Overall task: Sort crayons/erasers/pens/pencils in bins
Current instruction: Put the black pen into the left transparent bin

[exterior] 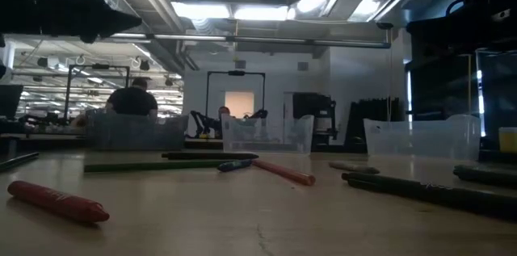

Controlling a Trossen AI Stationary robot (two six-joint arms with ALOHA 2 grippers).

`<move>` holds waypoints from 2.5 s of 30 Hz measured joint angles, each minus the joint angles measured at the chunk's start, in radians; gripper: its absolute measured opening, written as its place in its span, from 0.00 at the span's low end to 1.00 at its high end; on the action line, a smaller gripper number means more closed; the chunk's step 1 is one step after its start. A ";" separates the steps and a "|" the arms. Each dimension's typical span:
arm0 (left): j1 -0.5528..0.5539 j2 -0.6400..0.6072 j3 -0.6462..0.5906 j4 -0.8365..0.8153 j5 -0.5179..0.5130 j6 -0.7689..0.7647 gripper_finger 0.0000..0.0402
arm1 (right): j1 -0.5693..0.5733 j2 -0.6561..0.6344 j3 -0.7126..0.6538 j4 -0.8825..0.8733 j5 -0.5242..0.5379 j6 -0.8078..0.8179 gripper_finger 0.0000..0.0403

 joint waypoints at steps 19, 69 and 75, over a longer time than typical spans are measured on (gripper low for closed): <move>-0.088 0.000 0.011 -0.003 0.200 -0.153 0.03 | -0.001 0.000 0.000 0.000 0.000 0.000 0.06; -0.356 1.080 0.294 -0.005 -0.018 -0.373 0.32 | -0.003 0.365 0.006 0.295 0.338 0.485 0.34; -0.322 1.302 0.444 -0.032 0.057 -0.310 0.31 | -0.001 0.465 0.088 0.244 0.340 0.507 0.42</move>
